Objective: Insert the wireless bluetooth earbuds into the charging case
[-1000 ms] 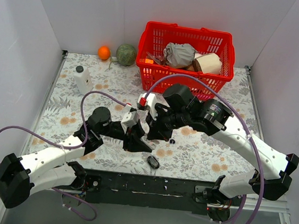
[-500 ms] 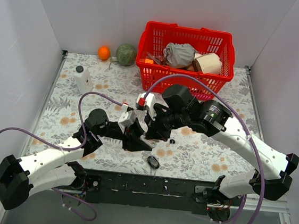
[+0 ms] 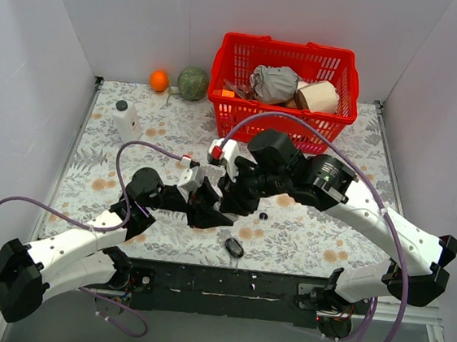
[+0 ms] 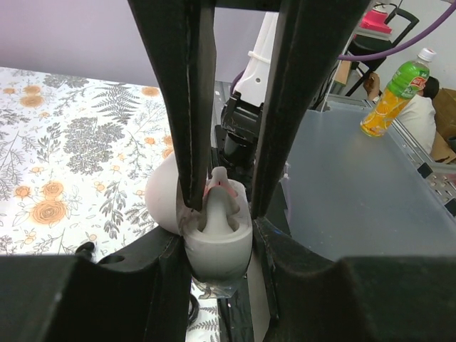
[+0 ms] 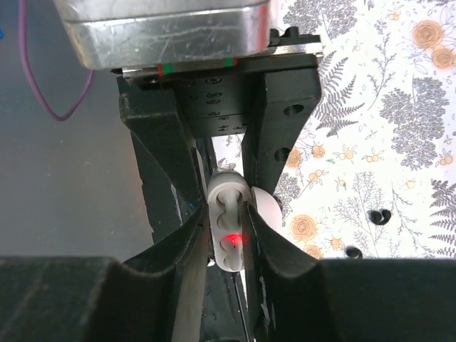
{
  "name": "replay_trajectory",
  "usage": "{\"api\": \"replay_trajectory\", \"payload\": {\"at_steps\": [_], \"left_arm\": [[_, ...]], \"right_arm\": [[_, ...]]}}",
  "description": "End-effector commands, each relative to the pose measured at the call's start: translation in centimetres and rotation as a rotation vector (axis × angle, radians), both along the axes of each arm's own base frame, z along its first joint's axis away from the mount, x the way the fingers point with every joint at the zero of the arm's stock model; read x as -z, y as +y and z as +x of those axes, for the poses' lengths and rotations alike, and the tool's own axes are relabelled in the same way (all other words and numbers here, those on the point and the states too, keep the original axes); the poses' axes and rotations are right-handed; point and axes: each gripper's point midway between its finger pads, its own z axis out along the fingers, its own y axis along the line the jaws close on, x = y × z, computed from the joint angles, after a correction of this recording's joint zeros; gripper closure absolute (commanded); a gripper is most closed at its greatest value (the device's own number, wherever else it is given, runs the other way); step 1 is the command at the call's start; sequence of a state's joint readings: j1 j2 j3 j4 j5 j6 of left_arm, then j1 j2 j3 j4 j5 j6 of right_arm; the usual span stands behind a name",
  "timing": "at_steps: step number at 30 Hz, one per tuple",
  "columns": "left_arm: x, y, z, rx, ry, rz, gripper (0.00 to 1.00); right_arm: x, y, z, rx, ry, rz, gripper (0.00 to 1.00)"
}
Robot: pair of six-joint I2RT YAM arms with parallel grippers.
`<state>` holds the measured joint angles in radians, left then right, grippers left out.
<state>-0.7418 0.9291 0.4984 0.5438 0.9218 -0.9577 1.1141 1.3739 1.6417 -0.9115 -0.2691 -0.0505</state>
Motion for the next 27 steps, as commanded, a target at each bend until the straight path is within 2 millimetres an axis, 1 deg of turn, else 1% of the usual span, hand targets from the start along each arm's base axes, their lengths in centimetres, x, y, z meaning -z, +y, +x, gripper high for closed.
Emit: {"api": "replay_trajectory", "payload": {"at_steps": [1, 3, 4, 5, 6, 7, 8, 9, 10, 11, 12, 14, 19, 22, 27], "left_arm": [[-1.1, 0.3, -0.2, -0.011, -0.045, -0.034, 1.0], [-1.0, 0.3, -0.3, -0.011, -0.043, -0.032, 1.0], [-1.0, 0.3, -0.3, -0.011, -0.044, -0.033, 1.0], [-0.9, 0.4, -0.4, -0.01, -0.042, -0.03, 1.0], [-0.7, 0.4, -0.3, -0.014, -0.037, -0.028, 1.0], [-0.7, 0.4, -0.4, -0.013, -0.038, -0.029, 1.0], [-0.7, 0.4, -0.4, -0.014, -0.037, -0.03, 1.0], [-0.8, 0.5, -0.4, -0.015, -0.038, -0.032, 1.0], [-0.8, 0.5, -0.4, -0.02, -0.04, -0.034, 1.0], [-0.8, 0.6, -0.4, -0.024, -0.041, -0.038, 1.0], [-1.0, 0.6, -0.3, -0.035, -0.046, -0.043, 1.0], [-1.2, 0.7, -0.2, -0.047, -0.057, -0.049, 1.0], [-1.8, 0.6, 0.7, -0.097, -0.076, -0.067, 1.0], [-2.3, 0.7, 1.2, -0.123, -0.089, -0.091, 1.0], [-2.7, 0.5, 1.5, -0.131, -0.095, -0.1, 1.0]], "right_arm": [[-5.3, -0.1, 1.2, 0.058, -0.082, 0.148, 0.66], [-6.7, -0.5, 1.6, 0.077, -0.095, 0.189, 0.64], [-7.8, -1.1, 1.9, 0.095, -0.106, 0.221, 0.64], [-8.7, -1.3, 2.4, 0.113, -0.12, 0.255, 0.63], [-9.2, -1.5, 2.7, 0.126, -0.128, 0.277, 0.63], [-9.4, -2.5, 3.6, 0.167, -0.146, 0.296, 0.63], [-9.8, -2.7, 4.5, 0.197, -0.166, 0.319, 0.63], [-9.5, -3.0, 5.1, 0.241, -0.145, 0.322, 0.67], [-9.2, -3.7, 6.2, 0.295, -0.148, 0.313, 0.73], [-8.1, -3.8, 6.7, 0.318, -0.134, 0.287, 0.82], [-7.3, -3.9, 6.9, 0.33, -0.117, 0.264, 0.98], [-5.4, -3.6, 7.2, 0.335, -0.087, 0.215, 0.99], [-2.8, -2.7, 6.6, 0.281, -0.02, 0.159, 0.99], [-2.0, -2.3, 6.1, 0.251, 0.011, 0.143, 0.99], [-1.8, -1.9, 5.3, 0.203, 0.036, 0.149, 0.99]]}}
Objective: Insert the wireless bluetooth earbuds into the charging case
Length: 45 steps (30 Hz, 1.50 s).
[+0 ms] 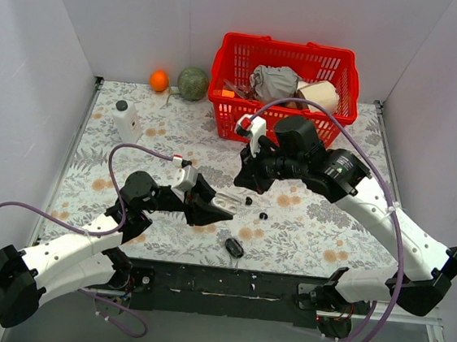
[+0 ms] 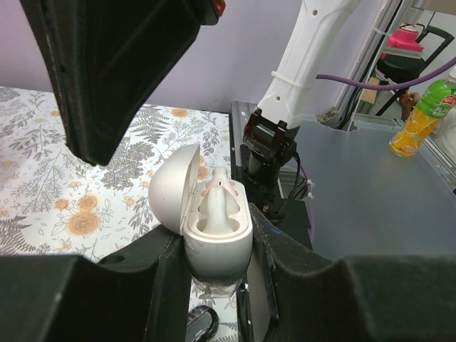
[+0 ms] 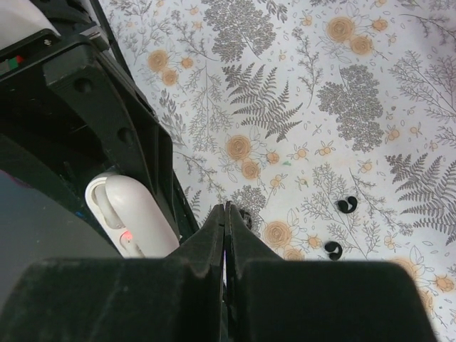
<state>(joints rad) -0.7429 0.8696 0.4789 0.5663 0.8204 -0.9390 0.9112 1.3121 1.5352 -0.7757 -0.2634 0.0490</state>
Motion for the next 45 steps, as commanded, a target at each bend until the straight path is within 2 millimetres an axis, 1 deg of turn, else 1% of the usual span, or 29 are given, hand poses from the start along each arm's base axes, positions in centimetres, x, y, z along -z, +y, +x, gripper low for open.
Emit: {"api": "replay_trajectory", "payload": {"at_steps": [1, 4, 9, 17, 19, 21, 22, 23, 24, 25, 26, 27, 28, 29, 30, 31, 32, 33, 34, 35, 36, 37, 38, 39, 40, 41, 42, 44, 45], "left_arm": [[-1.2, 0.0, 0.5, -0.033, -0.041, -0.041, 1.0], [-1.3, -0.1, 0.7, -0.038, -0.041, -0.047, 1.0], [-1.6, -0.2, 1.0, -0.051, -0.04, -0.059, 1.0], [-1.9, -0.2, 1.3, -0.066, -0.033, -0.061, 1.0], [-1.8, -0.2, 1.4, -0.074, -0.022, -0.06, 1.0], [-1.8, -0.2, 1.6, -0.083, -0.009, -0.057, 1.0], [-1.5, -0.2, 2.1, -0.11, 0.011, -0.048, 1.0], [-1.2, -0.2, 2.5, -0.131, 0.031, -0.036, 1.0], [-1.2, -0.2, 3.0, -0.161, 0.053, -0.032, 1.0], [0.0, -0.2, 3.8, -0.206, 0.11, 0.01, 1.0], [0.7, 0.3, 5.9, -0.329, 0.16, 0.022, 1.0], [1.3, 0.6, 7.0, -0.395, 0.202, 0.039, 1.0], [3.6, 1.0, 8.1, -0.459, 0.289, 0.103, 1.0], [4.7, 1.8, 9.7, -0.554, 0.339, 0.124, 1.0], [5.8, 2.0, 10.5, -0.586, 0.384, 0.155, 1.0], [7.0, 2.7, 11.4, -0.632, 0.458, 0.187, 1.0], [9.0, 2.7, 12.3, -0.659, 0.511, 0.237, 1.0], [10.0, 2.8, 12.9, -0.678, 0.551, 0.26, 1.0], [10.4, 3.4, 14.1, -0.712, 0.595, 0.265, 1.0], [12.7, 3.4, 15.0, -0.736, 0.677, 0.31, 1.0], [13.4, 3.4, 15.3, -0.73, 0.715, 0.322, 1.0], [13.9, 3.9, 16.7, -0.755, 0.745, 0.316, 1.0], [15.6, 4.0, 17.3, -0.759, 0.797, 0.344, 1.0], [16.3, 3.9, 17.7, -0.746, 0.818, 0.352, 1.0], [16.9, 4.5, 18.8, -0.768, 0.834, 0.351, 1.0], [16.8, 4.5, 19.7, -0.772, 0.835, 0.343, 1.0], [18.5, 4.5, 20.2, -0.773, 0.864, 0.377, 1.0], [19.0, 4.6, 21.7, -0.781, 0.871, 0.377, 1.0], [20.5, 4.8, 22.2, -0.787, 0.89, 0.411, 1.0]], "right_arm": [[-1.6, 0.5, -1.8, -0.082, 0.005, 0.066, 0.99], [-1.7, 0.8, -2.9, -0.132, 0.021, 0.073, 0.99], [-1.4, 1.2, -4.0, -0.181, 0.036, 0.06, 0.99], [-1.8, 1.1, -4.3, -0.178, 0.024, 0.066, 0.99], [-1.4, 1.1, -4.6, -0.186, 0.029, 0.053, 0.99], [-1.2, 1.1, -4.4, -0.17, 0.023, 0.045, 0.99], [-1.2, 0.6, -3.0, -0.094, -0.018, 0.03, 0.99], [-1.8, 0.3, -1.7, -0.002, -0.043, 0.046, 0.99], [-3.2, -1.0, -0.6, 0.096, -0.106, 0.08, 0.99], [-2.5, -3.1, 2.4, 0.296, -0.18, 0.039, 0.99], [-3.4, -3.8, 3.5, 0.381, -0.215, 0.093, 0.99], [-4.7, -5.3, 3.6, 0.436, -0.247, 0.147, 0.99], [-4.7, -6.3, 4.3, 0.49, -0.266, 0.162, 0.99], [-3.2, -6.5, 4.5, 0.498, -0.258, 0.154, 0.99], [-2.7, -6.8, 4.5, 0.509, -0.246, 0.153, 0.99], [-1.6, -6.8, 4.5, 0.506, -0.23, 0.131, 0.99], [-0.1, -6.8, 4.5, 0.507, -0.209, 0.097, 0.99], [1.2, -6.7, 4.4, 0.512, -0.18, 0.072, 0.99], [2.1, -6.5, 4.2, 0.504, -0.158, 0.067, 0.99], [4.2, -6.4, 3.8, 0.492, -0.128, 0.038, 0.99], [3.9, -6.0, 3.8, 0.486, -0.13, 0.08, 0.99], [4.5, -5.6, 3.3, 0.466, -0.103, 0.096, 0.98], [5.0, -5.6, 3.1, 0.462, -0.092, 0.105, 0.97], [5.9, -5.8, 2.8, 0.465, -0.078, 0.1, 0.95], [6.3, -5.8, 2.7, 0.467, -0.064, 0.102, 0.94], [6.5, -5.8, 2.5, 0.468, -0.058, 0.102, 0.93], [7.1, -6.1, 2.4, 0.472, -0.051, 0.096, 0.92], [7.3, -6.1, 2.2, 0.471, -0.042, 0.1, 0.92], [7.3, -6.2, 2.1, 0.472, -0.042, 0.103, 0.92]]}}
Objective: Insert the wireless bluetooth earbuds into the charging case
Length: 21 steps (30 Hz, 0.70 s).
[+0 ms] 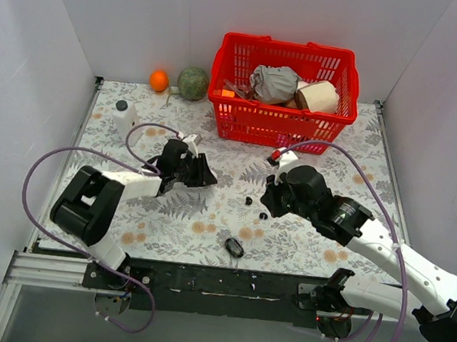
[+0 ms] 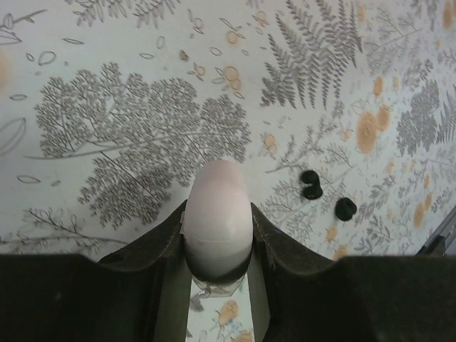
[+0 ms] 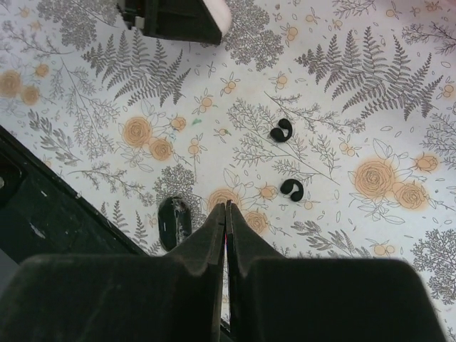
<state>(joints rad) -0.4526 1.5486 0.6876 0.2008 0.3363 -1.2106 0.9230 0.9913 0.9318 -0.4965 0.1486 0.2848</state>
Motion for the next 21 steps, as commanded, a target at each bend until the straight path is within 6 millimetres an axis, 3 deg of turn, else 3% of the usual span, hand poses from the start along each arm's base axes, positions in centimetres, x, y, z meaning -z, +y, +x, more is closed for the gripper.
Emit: {"api": "replay_trajectory", "payload": {"at_steps": [1, 2, 4, 6, 9, 10, 13, 17, 20, 21], "left_arm": [[0.1, -0.6, 2.9, 0.006, 0.012, -0.017, 1.0], [0.0, -0.7, 3.8, 0.003, 0.008, -0.014, 1.0], [2.0, -0.3, 4.1, -0.001, 0.053, 0.022, 1.0], [2.6, -0.2, 4.7, -0.008, 0.065, 0.04, 0.98], [4.1, 0.4, 4.7, -0.021, 0.104, 0.077, 0.79], [4.6, 0.7, 4.5, -0.027, 0.122, 0.091, 0.67], [5.8, 1.5, 3.9, -0.043, 0.156, 0.129, 0.56], [6.1, 3.0, 3.0, -0.083, 0.179, 0.181, 0.48], [5.3, 5.0, 1.6, -0.135, 0.191, 0.237, 0.44], [3.8, 5.5, 1.7, -0.16, 0.157, 0.236, 0.41]], "right_arm": [[-3.1, 0.9, 0.3, 0.011, -0.056, 0.143, 0.92], [-2.8, 0.9, 0.2, 0.01, -0.05, 0.138, 0.92], [-2.6, 0.7, 0.2, 0.015, -0.048, 0.134, 0.91], [-2.5, 0.7, 0.1, 0.013, -0.047, 0.133, 0.91], [-2.2, 0.5, 0.2, 0.021, -0.049, 0.122, 0.91], [-2.2, 0.4, 0.3, 0.022, -0.052, 0.119, 0.91], [-1.9, 0.2, 0.4, 0.031, -0.057, 0.102, 0.9], [-1.9, -0.1, 0.7, 0.039, -0.065, 0.086, 0.89], [-1.6, -0.3, 0.7, 0.044, -0.067, 0.077, 0.89], [-1.5, -0.3, 0.7, 0.045, -0.067, 0.075, 0.88]]}}
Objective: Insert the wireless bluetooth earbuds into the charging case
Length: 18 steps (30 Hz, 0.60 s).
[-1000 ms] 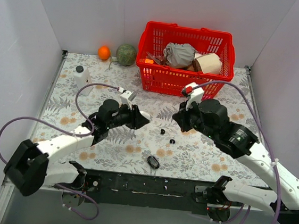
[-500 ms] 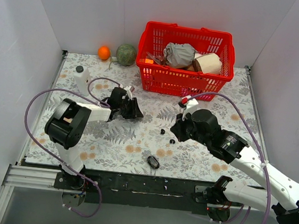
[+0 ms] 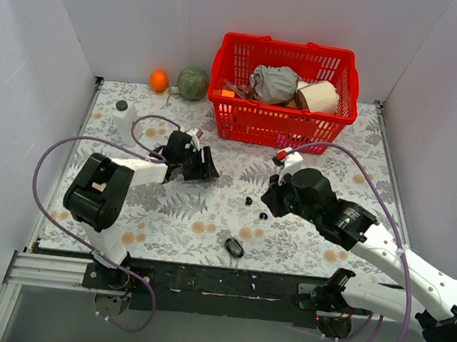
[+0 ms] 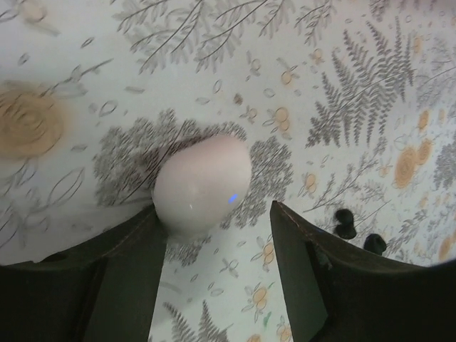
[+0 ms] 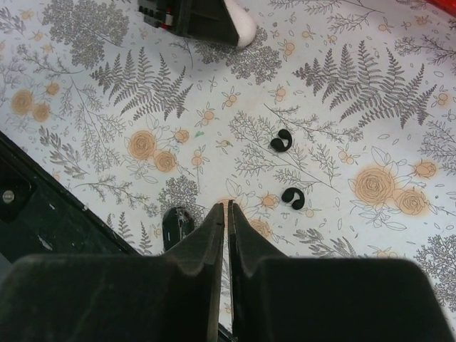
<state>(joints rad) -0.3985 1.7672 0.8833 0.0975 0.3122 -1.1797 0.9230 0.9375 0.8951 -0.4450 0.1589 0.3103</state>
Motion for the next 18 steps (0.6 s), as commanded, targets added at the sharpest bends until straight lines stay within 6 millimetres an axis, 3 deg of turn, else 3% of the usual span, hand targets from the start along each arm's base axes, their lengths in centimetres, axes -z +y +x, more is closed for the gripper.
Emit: {"api": "replay_trajectory", "payload": {"at_steps": [1, 3, 4, 6, 7, 10, 11, 14, 15, 18], "left_arm": [[0.3, 5.8, -3.1, -0.142, 0.072, 0.195, 0.38], [-0.6, 7.3, -3.4, -0.218, 0.067, 0.227, 0.31], [-2.0, 9.4, -3.6, -0.3, 0.04, 0.294, 0.29], [-3.5, 10.6, -4.1, -0.358, 0.008, 0.315, 0.23], [-5.4, 11.1, -4.3, -0.405, -0.026, 0.293, 0.02], [-7.3, 11.6, -4.8, -0.545, -0.055, 0.178, 0.02], [-8.9, 10.7, -5.3, -0.537, -0.08, 0.079, 0.02], [-9.6, 8.6, -6.5, -0.461, -0.094, -0.076, 0.02], [-10.1, 6.1, -8.0, -0.3, -0.069, -0.153, 0.02], [-10.7, 3.3, -10.4, -0.131, -0.032, -0.247, 0.02]], "right_arm": [[-0.5, -0.2, 0.7, 0.022, -0.038, 0.012, 0.88], [-0.2, -0.2, 0.7, 0.024, -0.036, 0.01, 0.87], [0.1, -0.3, 0.7, 0.026, -0.034, 0.005, 0.87], [0.2, -0.3, 0.8, 0.032, -0.041, 0.005, 0.86], [0.5, -0.4, 0.9, 0.039, -0.041, 0.001, 0.85], [0.2, -0.3, 1.1, 0.043, -0.062, 0.03, 0.75], [0.7, -0.4, 1.2, 0.049, -0.062, 0.026, 0.72], [0.8, -0.6, 1.7, 0.104, -0.076, 0.065, 0.57], [0.8, -0.7, 1.7, 0.117, -0.072, 0.08, 0.49], [1.2, -0.8, 1.5, 0.121, -0.056, 0.075, 0.46]]}}
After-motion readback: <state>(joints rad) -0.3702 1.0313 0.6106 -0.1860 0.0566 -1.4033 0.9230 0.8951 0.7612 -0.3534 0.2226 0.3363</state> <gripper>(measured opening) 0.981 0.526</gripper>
